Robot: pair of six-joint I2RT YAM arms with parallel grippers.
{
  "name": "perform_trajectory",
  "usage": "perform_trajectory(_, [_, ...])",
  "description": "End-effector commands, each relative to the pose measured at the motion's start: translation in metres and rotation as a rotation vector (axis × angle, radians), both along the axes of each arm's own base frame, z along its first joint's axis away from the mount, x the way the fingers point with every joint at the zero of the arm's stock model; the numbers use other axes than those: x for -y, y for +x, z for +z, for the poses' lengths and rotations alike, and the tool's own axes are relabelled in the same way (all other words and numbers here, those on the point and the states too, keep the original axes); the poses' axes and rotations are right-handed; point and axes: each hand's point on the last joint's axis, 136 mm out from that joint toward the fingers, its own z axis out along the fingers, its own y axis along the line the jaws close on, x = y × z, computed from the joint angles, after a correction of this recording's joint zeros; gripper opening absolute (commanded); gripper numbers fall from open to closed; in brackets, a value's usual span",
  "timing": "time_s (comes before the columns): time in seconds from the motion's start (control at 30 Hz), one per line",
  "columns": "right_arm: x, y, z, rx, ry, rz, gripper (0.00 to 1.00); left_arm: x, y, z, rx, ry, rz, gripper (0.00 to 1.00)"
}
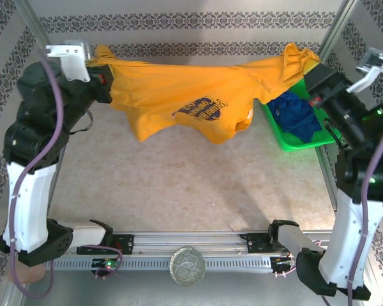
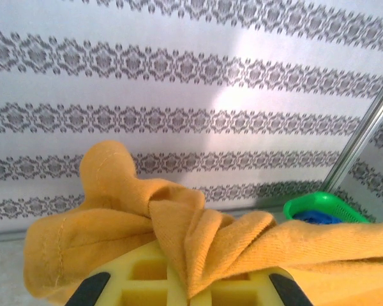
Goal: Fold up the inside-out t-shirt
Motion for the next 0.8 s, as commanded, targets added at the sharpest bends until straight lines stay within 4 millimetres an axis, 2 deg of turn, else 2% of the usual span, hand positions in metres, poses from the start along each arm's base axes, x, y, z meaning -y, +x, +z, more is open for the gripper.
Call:
perform_trajectory(0.0, [0.007,0.002,0.014,0.033,0.027,-0.031,0.0,-0.003,0.021,-0.029,-0.091,0.069,0.048,0.0])
perform_trajectory(0.07, [0.008,0.014,0.01,0.013,0.036,-0.028,0.0,-0.005,0.034,-0.037,-0.113,0.09,0.068,0.0])
perform_trajectory(0.17, [0.009,0.04,-0.004,-0.036,0.065,-0.005,0.0,-0.006,0.061,-0.06,-0.174,0.124,0.082,0.0])
perform_trajectory(0.37, [0.013,0.121,-0.049,-0.167,0.103,0.023,0.0,-0.011,0.127,-0.104,-0.265,0.134,0.097,0.0])
perform_trajectory(0.47, [0.01,0.162,-0.06,-0.197,0.1,0.032,0.0,-0.016,0.165,-0.115,-0.287,0.122,0.117,0.0])
perform_trajectory(0.57, [-0.002,0.194,-0.053,-0.19,0.085,0.084,0.0,-0.024,0.196,-0.112,-0.291,0.105,0.153,0.0])
perform_trajectory(0.67, [-0.012,0.213,-0.028,-0.133,0.052,0.127,0.0,-0.031,0.21,-0.086,-0.202,0.026,0.185,0.0])
perform_trajectory(0.77, [-0.017,0.207,0.013,-0.039,0.026,0.145,0.0,-0.034,0.207,-0.057,-0.116,-0.026,0.19,0.0])
